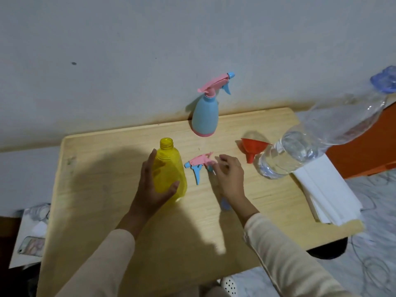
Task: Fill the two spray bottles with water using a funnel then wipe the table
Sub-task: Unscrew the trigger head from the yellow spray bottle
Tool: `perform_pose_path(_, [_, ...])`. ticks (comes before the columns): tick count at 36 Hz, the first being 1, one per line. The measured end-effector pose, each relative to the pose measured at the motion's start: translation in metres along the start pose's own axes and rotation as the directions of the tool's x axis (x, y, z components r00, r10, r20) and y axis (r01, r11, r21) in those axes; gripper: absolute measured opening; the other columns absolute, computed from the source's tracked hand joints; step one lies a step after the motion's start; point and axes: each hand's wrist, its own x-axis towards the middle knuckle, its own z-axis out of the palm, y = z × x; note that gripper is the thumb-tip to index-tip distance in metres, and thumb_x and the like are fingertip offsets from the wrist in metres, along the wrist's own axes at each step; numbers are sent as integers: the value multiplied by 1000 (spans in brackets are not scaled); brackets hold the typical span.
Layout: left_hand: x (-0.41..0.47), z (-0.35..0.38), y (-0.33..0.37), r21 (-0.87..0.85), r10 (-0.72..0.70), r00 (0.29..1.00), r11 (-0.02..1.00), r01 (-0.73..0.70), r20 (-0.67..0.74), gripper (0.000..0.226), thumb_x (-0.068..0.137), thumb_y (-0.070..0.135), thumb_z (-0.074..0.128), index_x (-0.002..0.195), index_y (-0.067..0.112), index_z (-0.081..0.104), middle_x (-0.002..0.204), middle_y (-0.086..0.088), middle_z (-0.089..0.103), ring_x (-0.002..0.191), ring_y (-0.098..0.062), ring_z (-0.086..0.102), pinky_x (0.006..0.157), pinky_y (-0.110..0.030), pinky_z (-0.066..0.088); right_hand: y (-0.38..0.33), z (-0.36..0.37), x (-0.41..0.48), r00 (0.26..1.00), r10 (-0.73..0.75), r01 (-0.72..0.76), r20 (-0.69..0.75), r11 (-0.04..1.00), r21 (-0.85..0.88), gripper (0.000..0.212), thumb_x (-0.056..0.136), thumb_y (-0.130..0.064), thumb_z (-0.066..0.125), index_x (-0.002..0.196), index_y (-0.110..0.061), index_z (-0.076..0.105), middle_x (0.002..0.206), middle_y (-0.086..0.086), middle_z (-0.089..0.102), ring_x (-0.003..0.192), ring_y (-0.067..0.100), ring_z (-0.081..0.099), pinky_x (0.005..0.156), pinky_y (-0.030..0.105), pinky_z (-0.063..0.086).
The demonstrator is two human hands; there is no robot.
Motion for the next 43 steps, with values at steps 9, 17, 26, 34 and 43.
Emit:
perform_pose_path(9, [-3,0,3,16,51,999,999,-51,4,95,71,81,46,142,31,9,138,4,24,119,6,27,92,-25,34,-17,-16,30,905,134,-79,-404,986,149,82,90,-29,61,149,-7,8,157,11,8,144,19,11,114,24,20])
perform_pose_path(17, [-10,-4,-9,1,36,999,999,-36,-22,87,71,77,52,142,51,9,141,4,29,123,-7,36,97,-32,39,-18,-10,73,854,302,-250,-425,952,175,105,83,-37,69,148,-1,-5,159,14,-4,147,24,-5,119,41,15])
perform_pose_path(26, [-17,-3,-18,-48,11,1000,999,-12,-8,86,76,73,52,142,54,0,153,-9,24,139,-23,30,110,-47,33,-10,-16,89,843,394,-342,-366,918,202,95,84,-34,68,149,-5,5,156,15,12,144,29,14,113,37,23])
perform_pose_path(34, [-16,4,-12,7,52,999,999,-51,-18,83,75,74,51,140,57,2,148,-3,26,134,-13,31,106,-32,32,-20,-21,76,863,414,-359,-291,906,226,98,72,-39,78,145,-8,21,139,16,43,126,30,46,99,34,39])
perform_pose_path(43, [-24,5,5,7,-36,998,999,37,-43,90,73,57,62,145,42,11,143,26,21,132,2,28,106,-27,33,-71,-28,38,968,251,-208,-28,858,469,77,69,-33,82,132,-14,41,124,2,50,105,11,49,67,1,41])
